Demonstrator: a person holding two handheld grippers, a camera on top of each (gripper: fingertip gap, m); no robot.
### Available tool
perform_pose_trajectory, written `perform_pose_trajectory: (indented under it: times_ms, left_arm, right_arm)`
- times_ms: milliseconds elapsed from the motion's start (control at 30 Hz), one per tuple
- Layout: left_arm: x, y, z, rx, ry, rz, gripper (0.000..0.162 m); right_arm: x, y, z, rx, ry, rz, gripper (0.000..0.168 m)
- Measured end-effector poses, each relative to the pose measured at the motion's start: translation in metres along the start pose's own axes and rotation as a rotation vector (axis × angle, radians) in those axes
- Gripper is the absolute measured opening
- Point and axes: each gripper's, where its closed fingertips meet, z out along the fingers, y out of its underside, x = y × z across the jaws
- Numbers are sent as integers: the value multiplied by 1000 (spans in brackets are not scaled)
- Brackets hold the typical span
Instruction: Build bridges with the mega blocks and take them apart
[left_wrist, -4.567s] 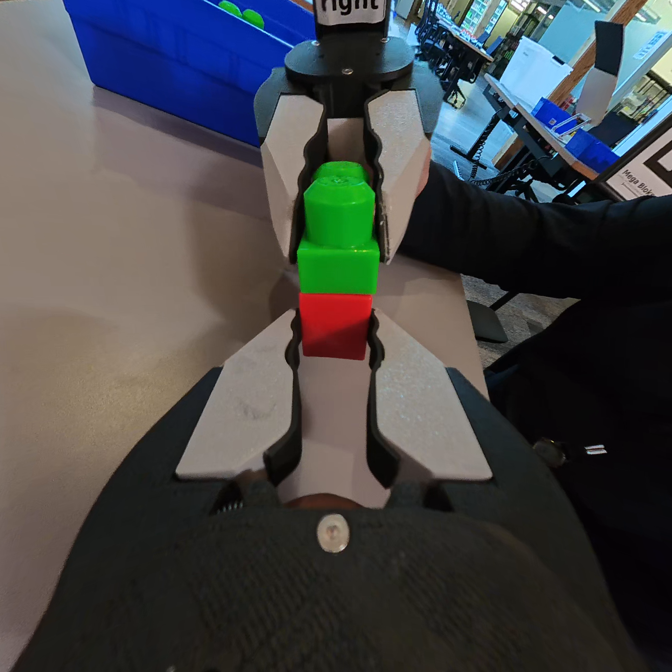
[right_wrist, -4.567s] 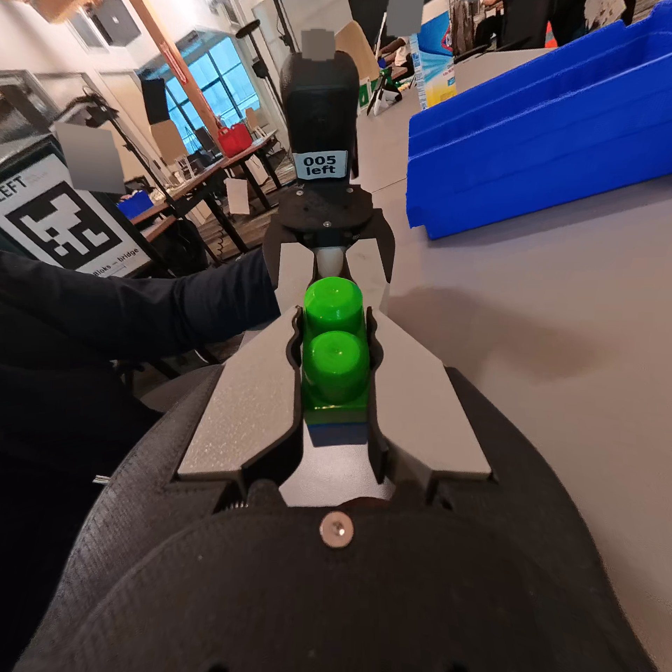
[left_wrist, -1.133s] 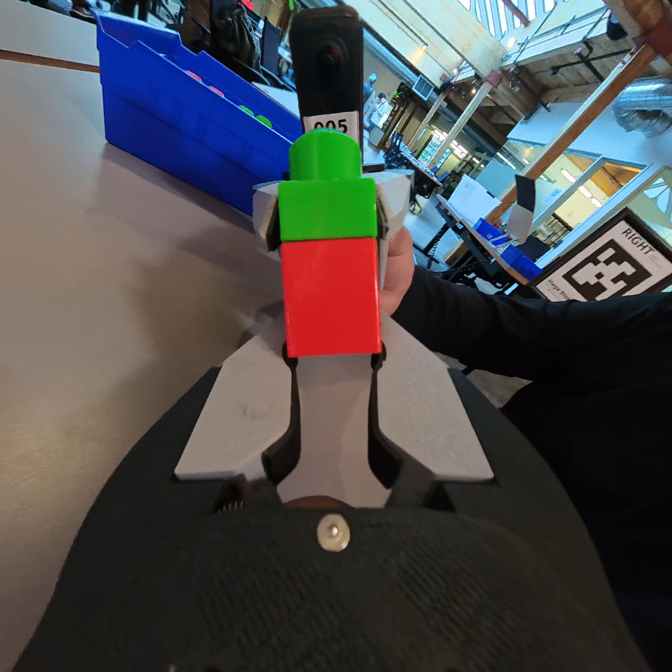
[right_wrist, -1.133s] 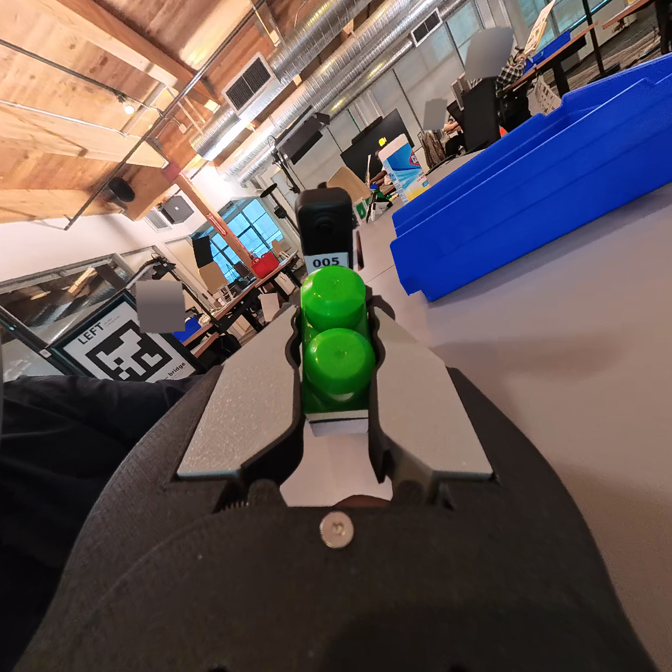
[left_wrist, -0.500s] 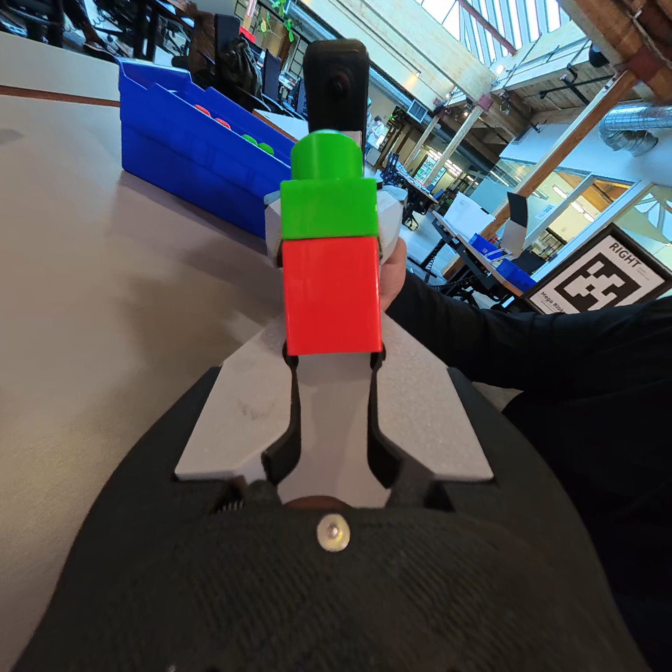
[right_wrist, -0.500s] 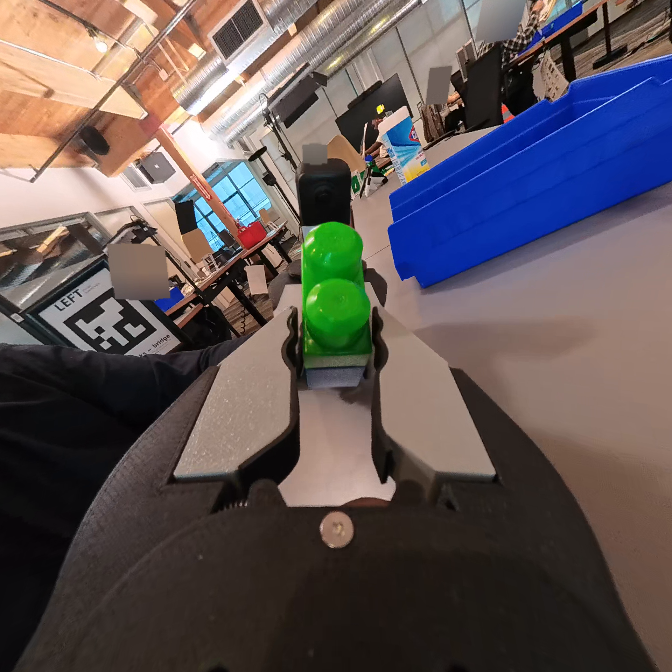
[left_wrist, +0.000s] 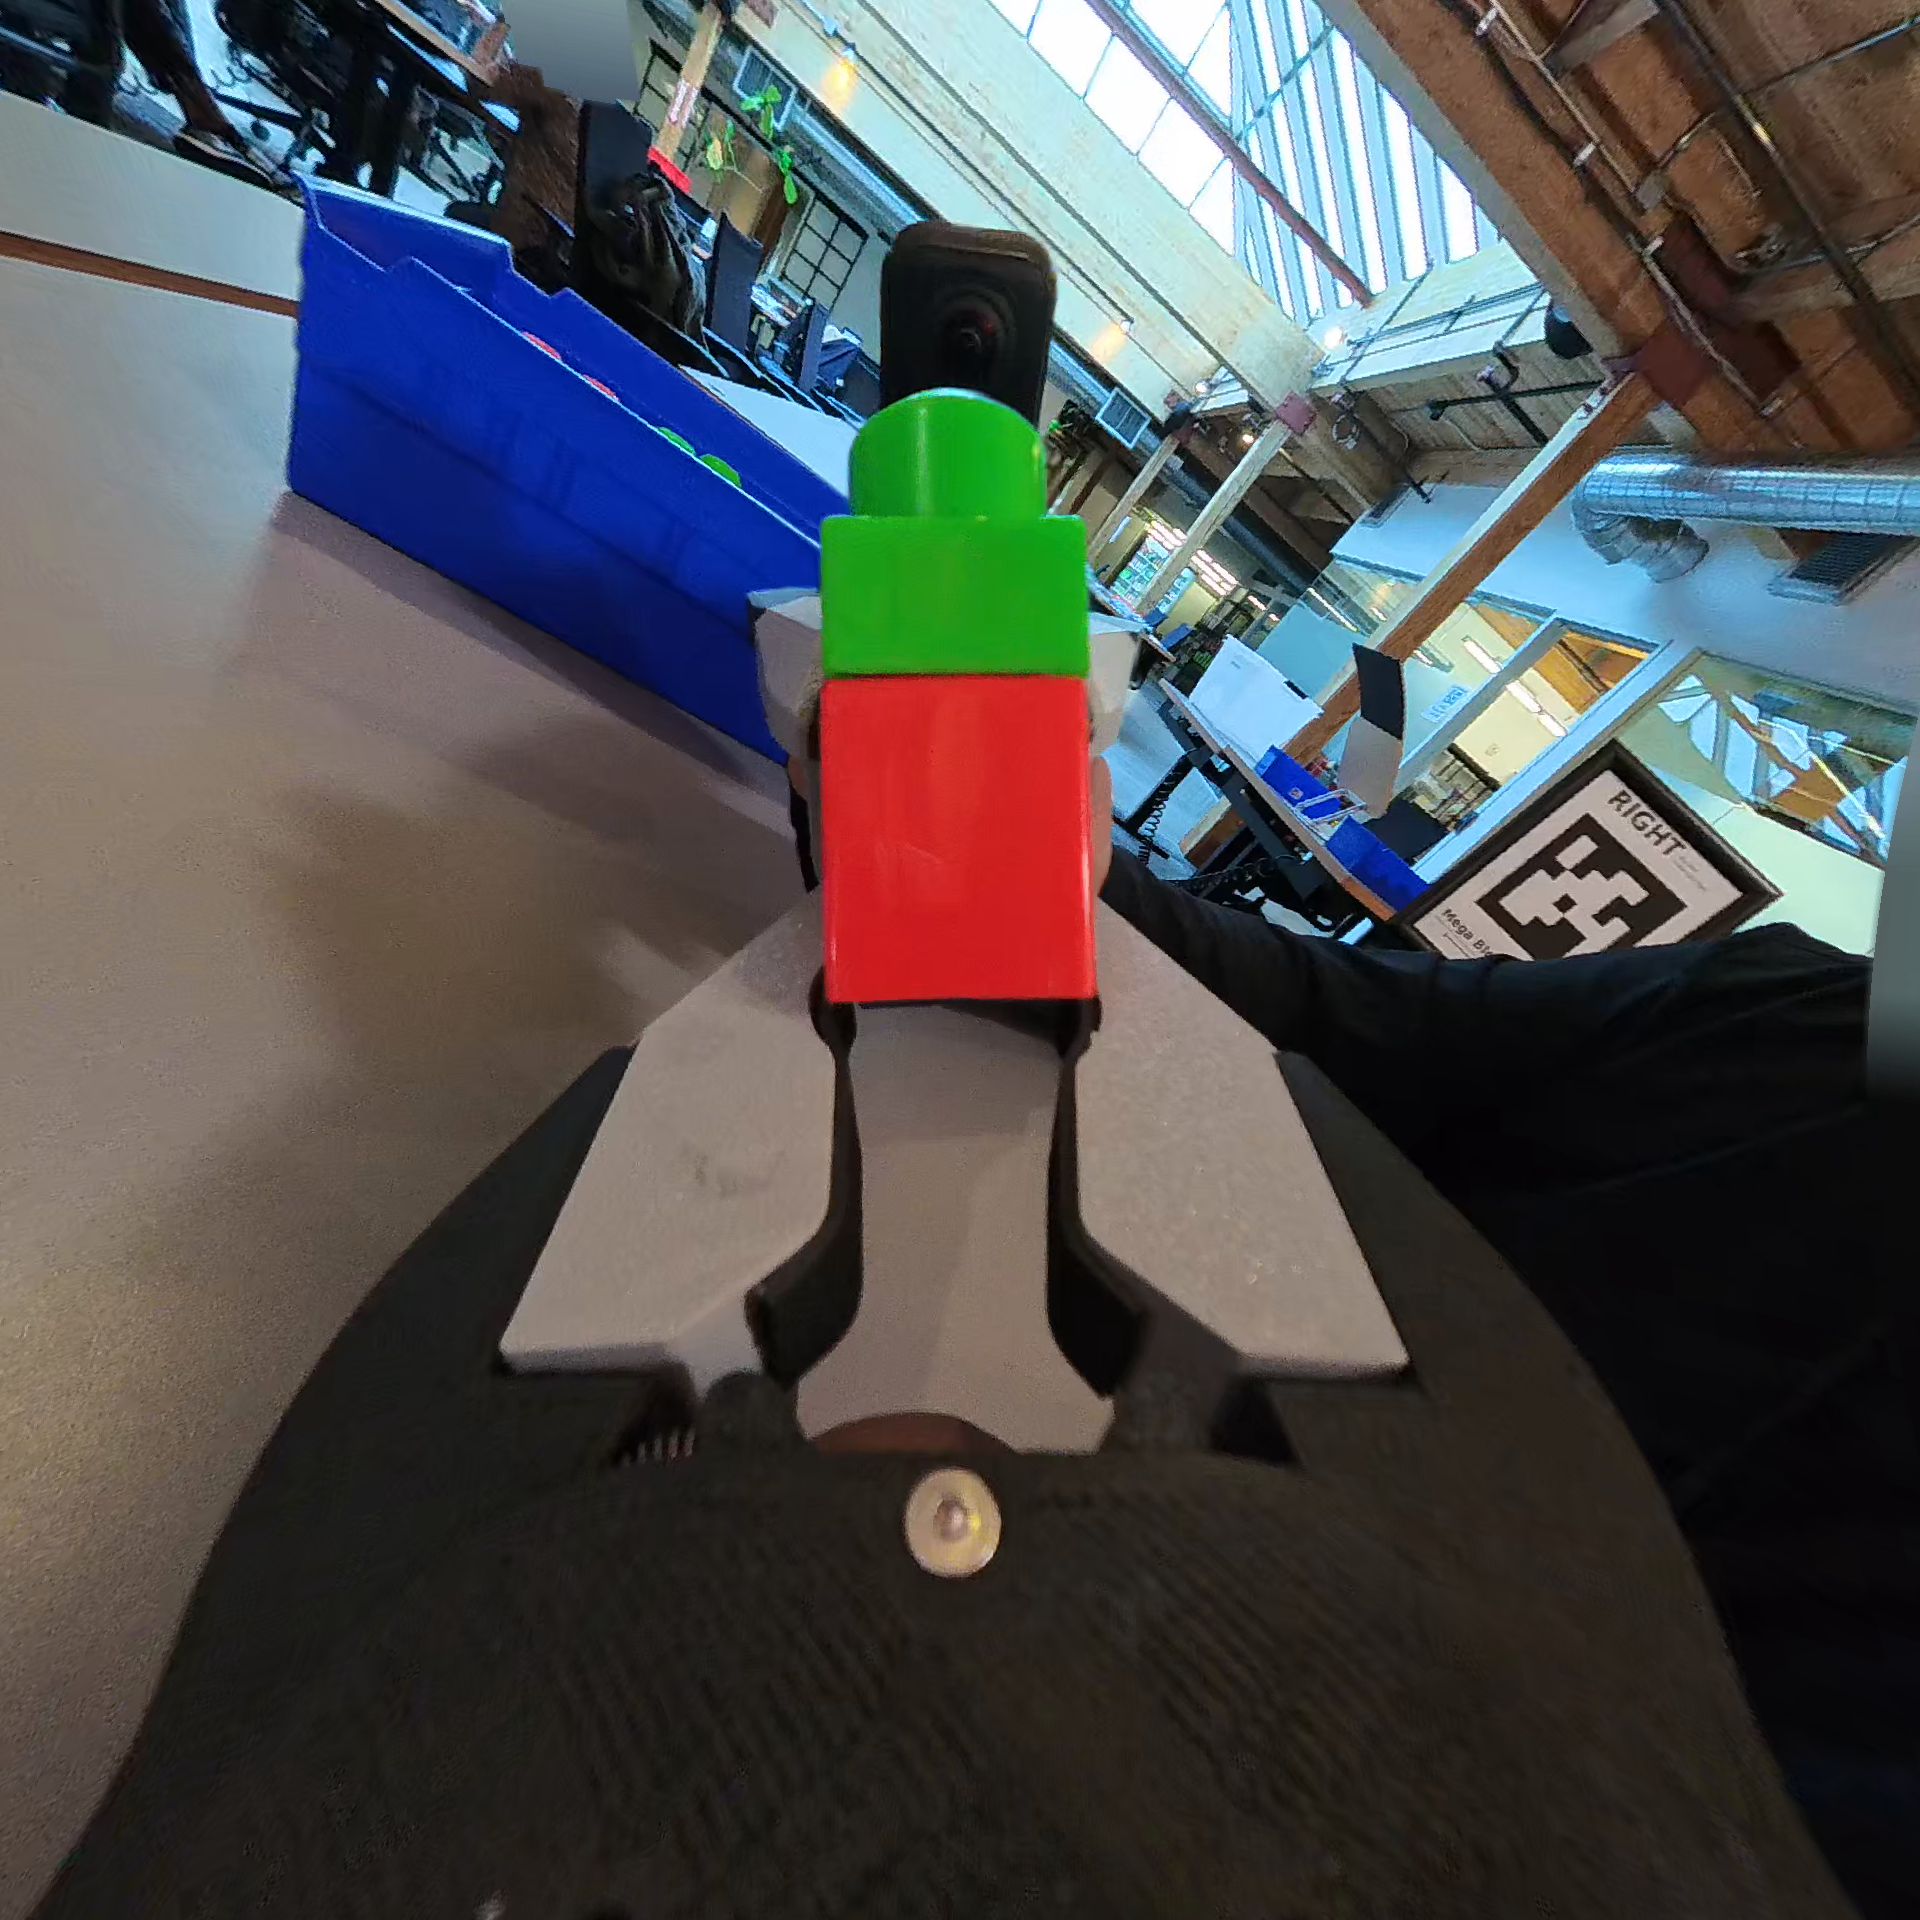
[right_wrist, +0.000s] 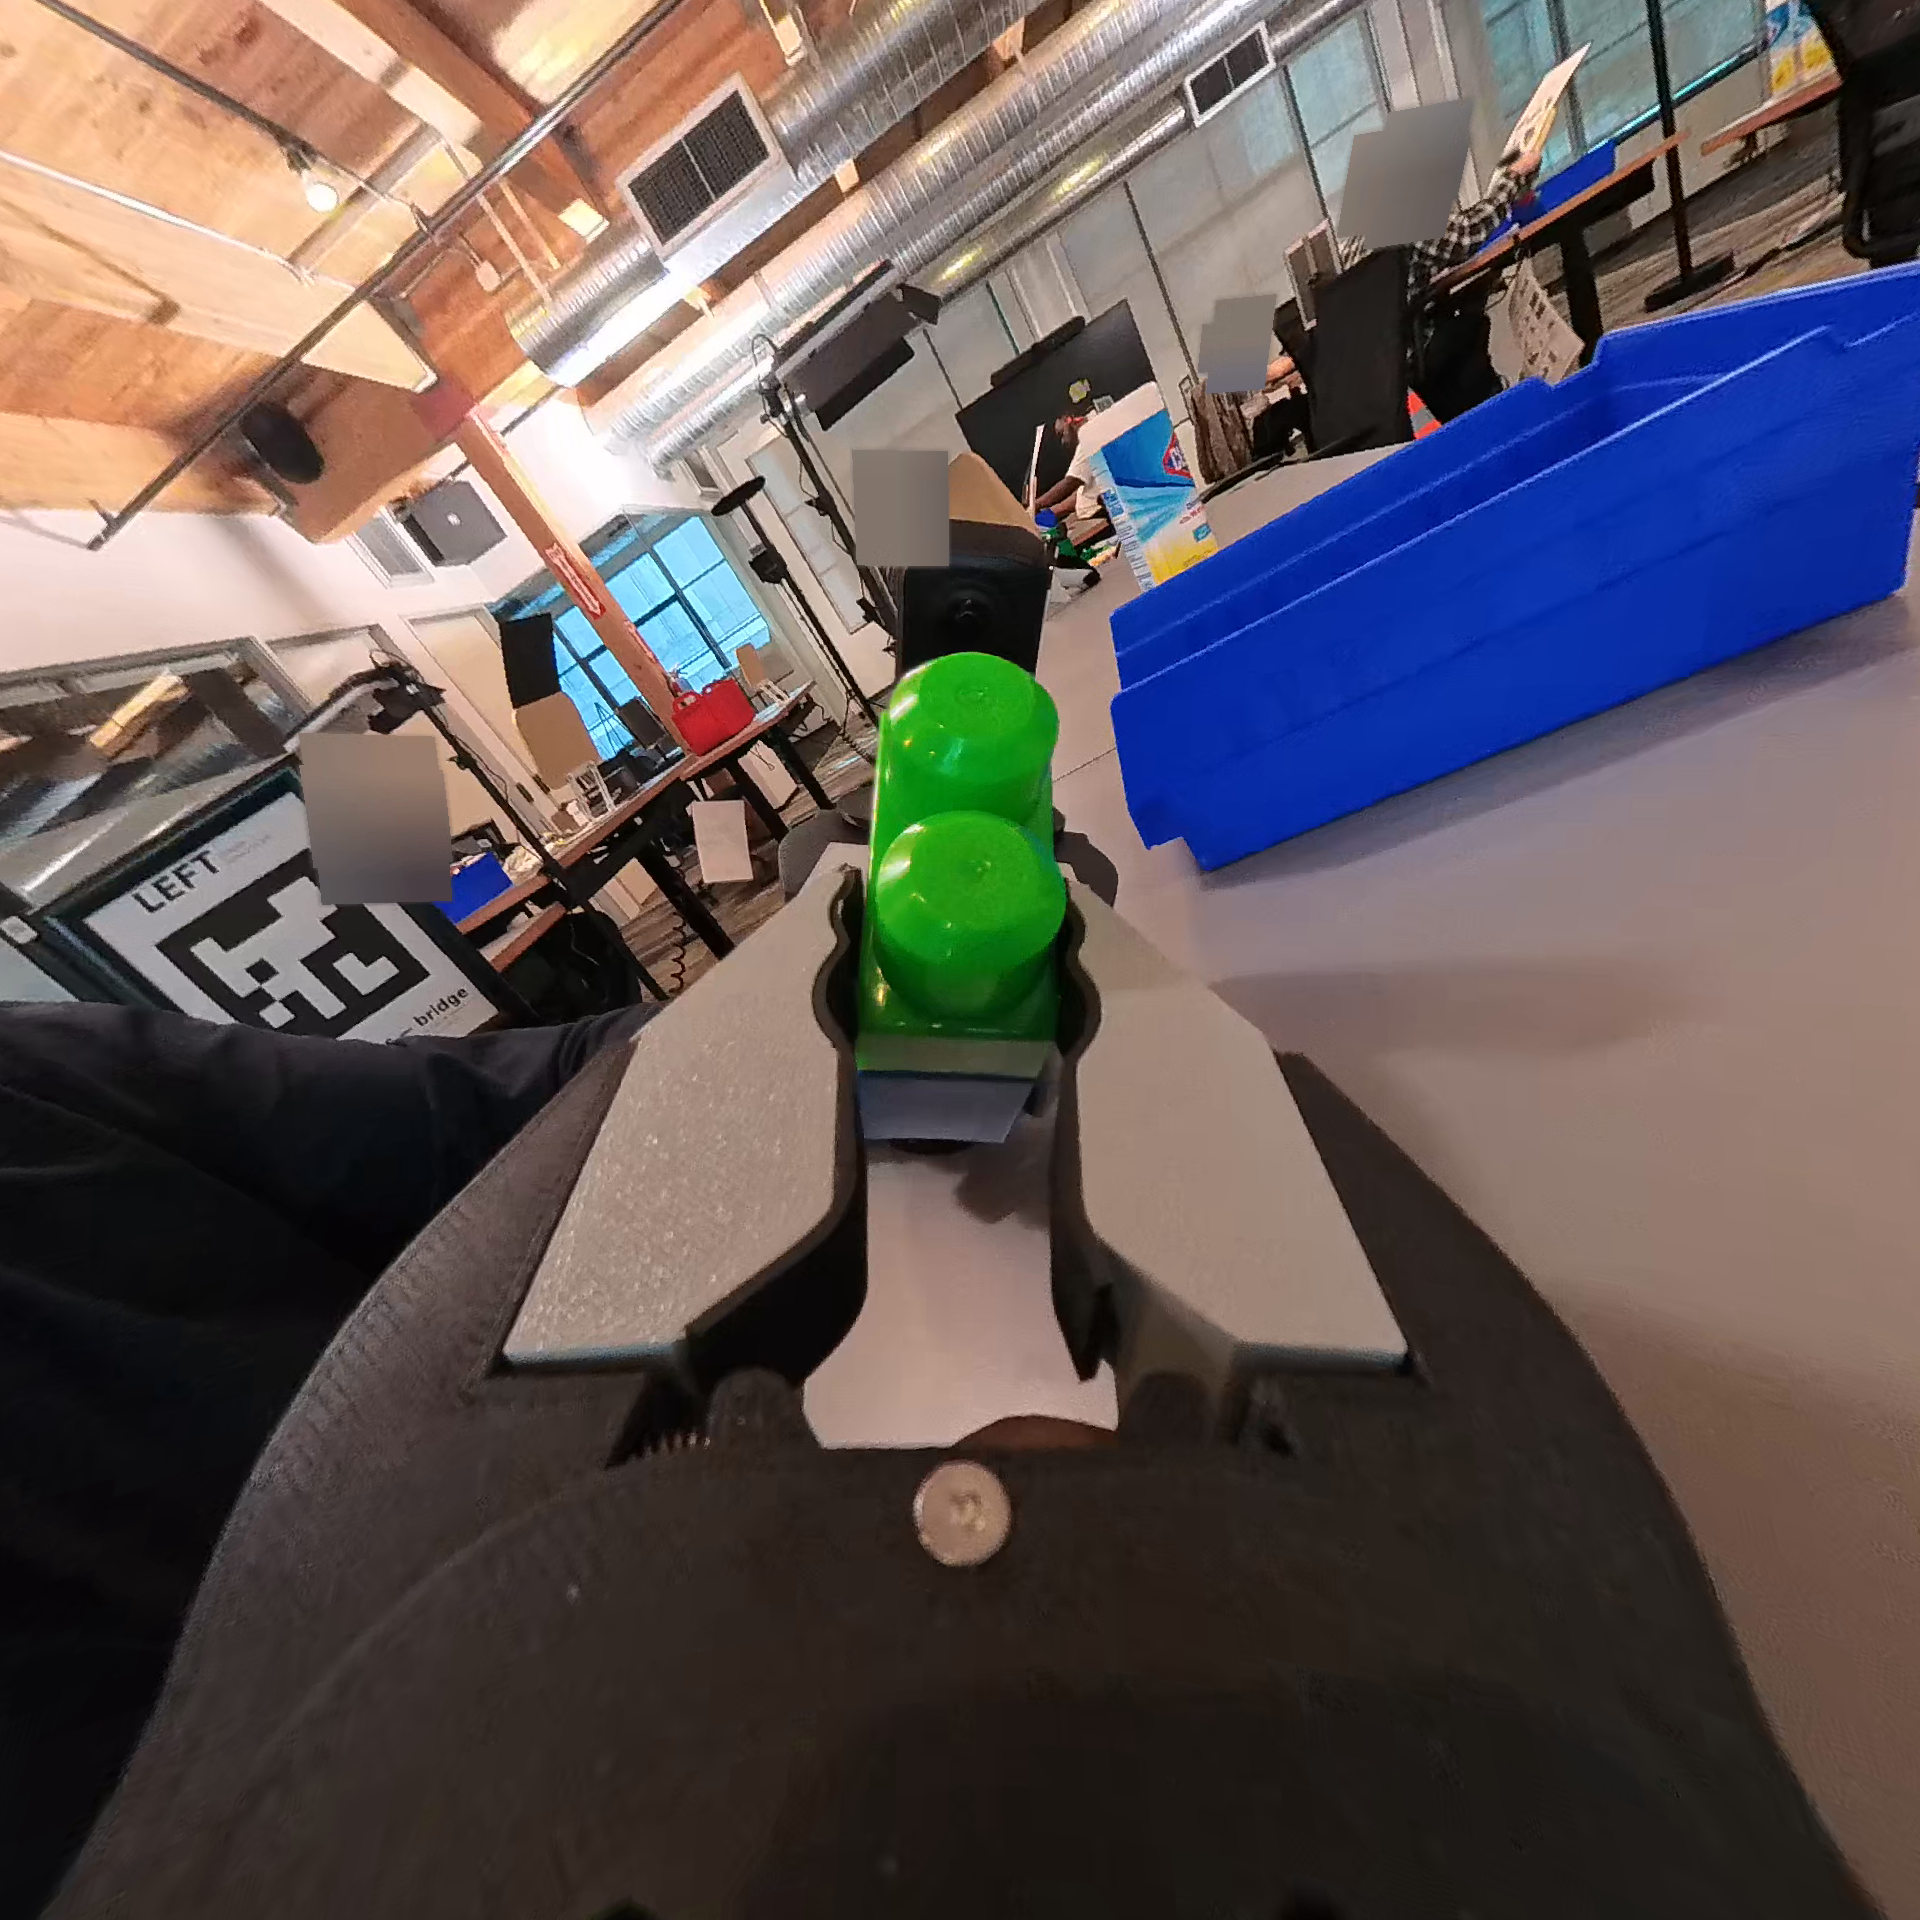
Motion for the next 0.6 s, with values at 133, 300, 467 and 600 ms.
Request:
perform_pose_trajectory:
  times_ms: [133,300,467,600]
  left_arm:
    - [-4,-4,0,11,-74,62,34]
    - [-5,-1,-1,16,-35,-23,34]
    - [-8,-2,0,40,-44,-31,33]
    - [-10,-2,-1,14,-116,72,33]
  right_arm:
    - [1,1,-1,12,-16,37,33]
    - [4,6,-1,-20,10,22,33]
    - [8,5,-1,-7,37,9,33]
    - [5,4,0,3,14,10,33]
